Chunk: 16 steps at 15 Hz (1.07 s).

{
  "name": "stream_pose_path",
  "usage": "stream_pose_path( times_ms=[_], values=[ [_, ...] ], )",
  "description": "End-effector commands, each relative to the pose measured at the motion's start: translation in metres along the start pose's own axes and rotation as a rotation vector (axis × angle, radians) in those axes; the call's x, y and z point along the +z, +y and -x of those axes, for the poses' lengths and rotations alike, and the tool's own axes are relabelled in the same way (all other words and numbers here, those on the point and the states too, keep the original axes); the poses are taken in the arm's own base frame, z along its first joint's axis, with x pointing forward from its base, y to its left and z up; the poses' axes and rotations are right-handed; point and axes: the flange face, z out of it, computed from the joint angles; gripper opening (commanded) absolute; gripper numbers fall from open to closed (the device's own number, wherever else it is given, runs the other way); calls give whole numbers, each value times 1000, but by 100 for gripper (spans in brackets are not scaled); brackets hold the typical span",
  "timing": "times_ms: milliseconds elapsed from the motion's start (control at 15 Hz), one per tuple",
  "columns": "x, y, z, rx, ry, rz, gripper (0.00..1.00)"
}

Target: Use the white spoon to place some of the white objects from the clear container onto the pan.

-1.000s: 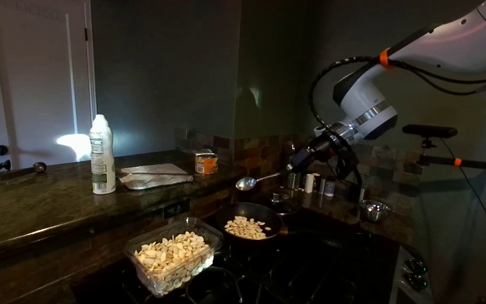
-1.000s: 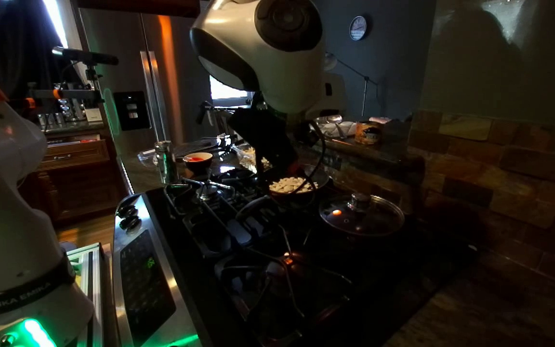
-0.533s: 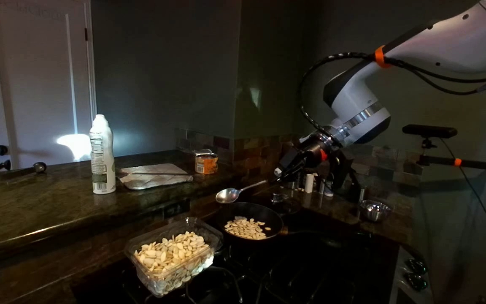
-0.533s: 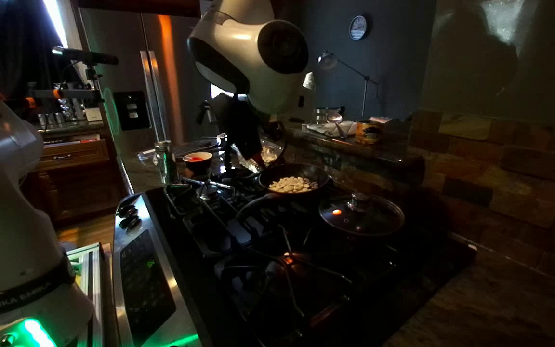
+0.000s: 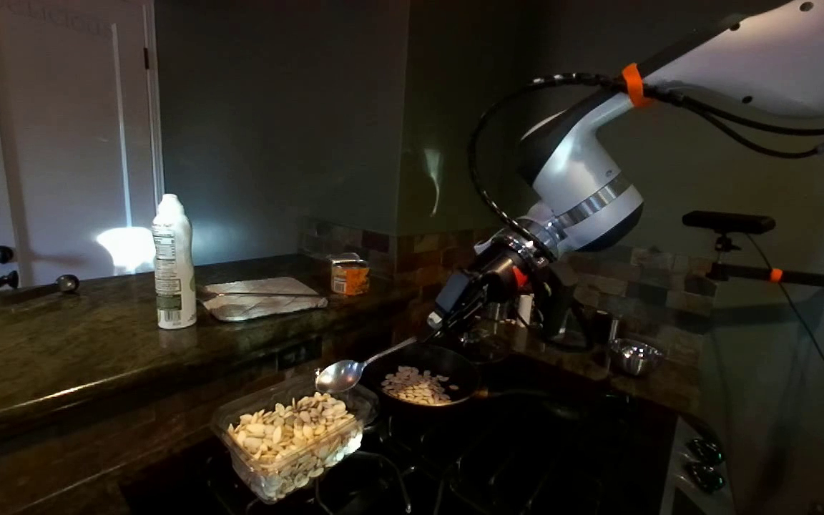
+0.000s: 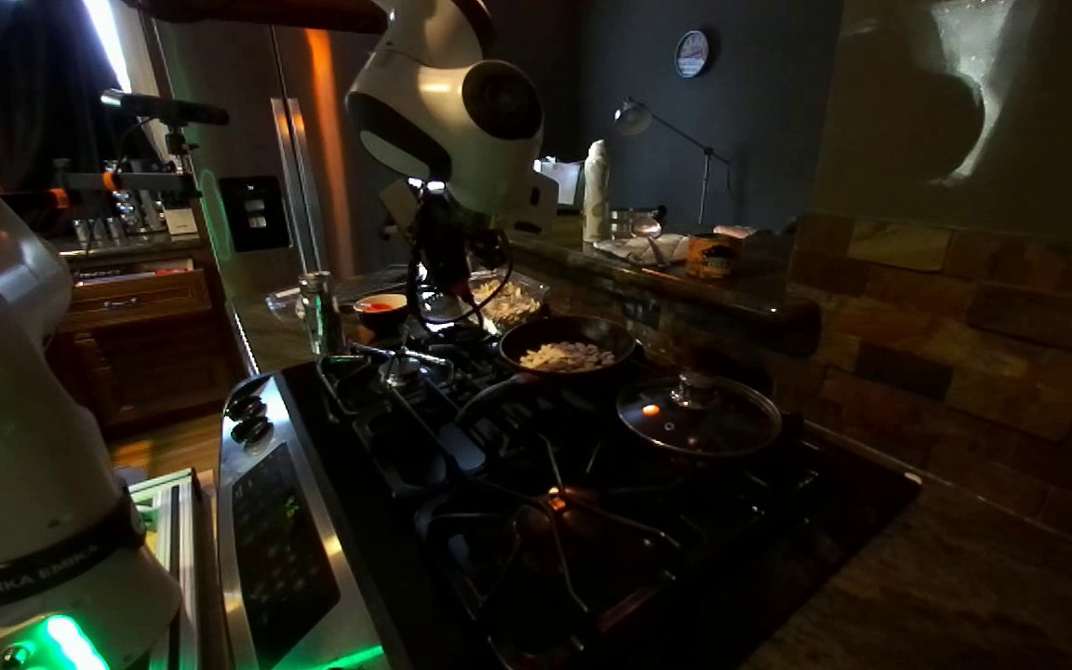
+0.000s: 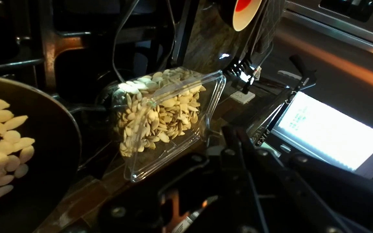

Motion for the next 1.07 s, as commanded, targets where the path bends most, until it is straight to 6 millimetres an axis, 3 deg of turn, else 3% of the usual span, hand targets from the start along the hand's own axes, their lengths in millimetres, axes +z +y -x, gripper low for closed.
stream_pose_path(
  times_ms=[0, 267, 467, 733, 1000],
  values=[
    [27, -12, 9, -42, -39, 49, 1],
    [54, -23, -2, -57, -17, 84, 1],
    [60, -22, -19, -75, -18, 133, 1],
    [42, 4, -58, -68, -72, 159, 1],
    [29, 30, -74, -91, -178, 175, 1]
  ],
)
